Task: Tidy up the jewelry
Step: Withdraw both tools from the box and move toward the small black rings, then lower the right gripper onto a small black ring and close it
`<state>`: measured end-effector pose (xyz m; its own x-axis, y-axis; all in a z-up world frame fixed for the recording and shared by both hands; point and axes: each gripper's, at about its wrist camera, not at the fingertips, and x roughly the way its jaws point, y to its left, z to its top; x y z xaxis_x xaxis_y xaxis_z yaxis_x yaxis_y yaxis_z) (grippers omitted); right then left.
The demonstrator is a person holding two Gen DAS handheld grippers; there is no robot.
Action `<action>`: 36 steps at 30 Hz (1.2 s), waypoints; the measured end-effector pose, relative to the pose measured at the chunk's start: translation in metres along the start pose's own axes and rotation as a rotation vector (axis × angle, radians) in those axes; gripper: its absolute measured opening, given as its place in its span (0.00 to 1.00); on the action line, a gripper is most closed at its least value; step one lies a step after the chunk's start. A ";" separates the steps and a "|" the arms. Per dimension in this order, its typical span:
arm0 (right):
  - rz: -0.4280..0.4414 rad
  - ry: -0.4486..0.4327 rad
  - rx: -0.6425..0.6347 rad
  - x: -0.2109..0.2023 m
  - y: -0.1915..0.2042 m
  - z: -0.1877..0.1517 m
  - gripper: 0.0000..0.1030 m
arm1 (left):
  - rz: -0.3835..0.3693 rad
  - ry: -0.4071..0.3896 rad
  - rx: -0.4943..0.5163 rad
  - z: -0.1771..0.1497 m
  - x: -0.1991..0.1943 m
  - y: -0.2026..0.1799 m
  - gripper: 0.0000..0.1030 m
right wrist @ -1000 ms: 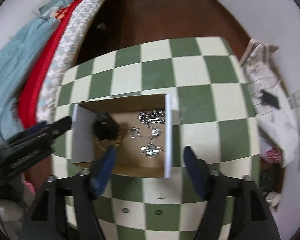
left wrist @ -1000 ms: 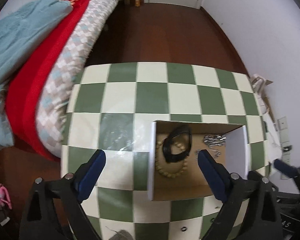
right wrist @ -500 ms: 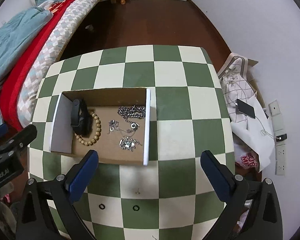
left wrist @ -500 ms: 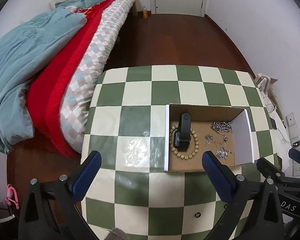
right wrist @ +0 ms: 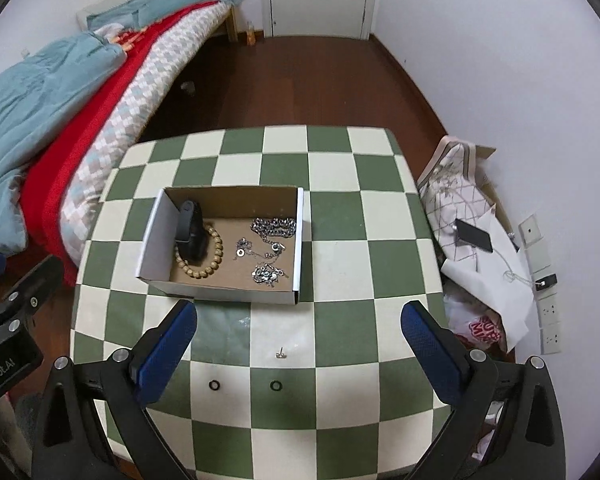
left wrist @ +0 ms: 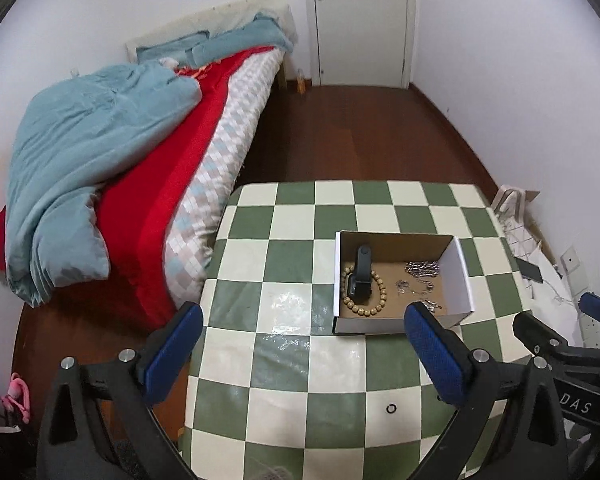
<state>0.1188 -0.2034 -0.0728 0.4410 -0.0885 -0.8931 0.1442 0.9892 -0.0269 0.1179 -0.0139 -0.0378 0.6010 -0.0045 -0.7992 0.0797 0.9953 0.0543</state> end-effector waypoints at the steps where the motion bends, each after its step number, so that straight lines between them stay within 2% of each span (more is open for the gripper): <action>1: -0.006 -0.019 0.000 -0.008 0.000 -0.004 1.00 | -0.005 -0.011 0.002 -0.002 -0.007 0.000 1.00; 13: -0.008 -0.180 0.012 -0.090 -0.004 -0.037 1.00 | -0.026 -0.110 -0.036 -0.018 -0.061 0.011 1.00; 19: 0.036 -0.209 0.023 -0.105 -0.003 -0.052 1.00 | 0.054 -0.136 -0.025 -0.032 -0.059 0.010 1.00; 24: 0.046 -0.134 0.068 -0.064 -0.014 -0.073 1.00 | 0.206 -0.083 0.040 -0.058 -0.022 0.002 1.00; 25: 0.054 -0.109 0.078 -0.050 -0.017 -0.080 0.96 | 0.220 -0.070 0.047 -0.062 -0.015 0.002 1.00; 26: 0.061 -0.082 0.084 -0.034 -0.020 -0.087 0.90 | 0.243 -0.036 0.058 -0.069 0.000 0.000 1.00; 27: 0.065 -0.058 0.087 -0.019 -0.021 -0.092 0.73 | 0.253 -0.010 0.066 -0.074 0.010 -0.001 1.00; 28: 0.074 -0.038 0.091 -0.007 -0.022 -0.098 0.63 | 0.262 0.015 0.074 -0.080 0.021 -0.003 1.00; 32: 0.130 0.021 0.099 0.045 -0.021 -0.119 0.61 | 0.318 0.103 0.116 -0.100 0.061 -0.010 1.00; 36: 0.117 0.025 0.046 0.080 -0.005 -0.131 0.61 | 0.336 0.160 0.136 -0.113 0.083 -0.013 1.00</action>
<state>0.0372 -0.1998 -0.2027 0.4353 0.0304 -0.8997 0.1338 0.9861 0.0981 0.0770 -0.0159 -0.1725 0.4806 0.3451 -0.8061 0.0105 0.9170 0.3988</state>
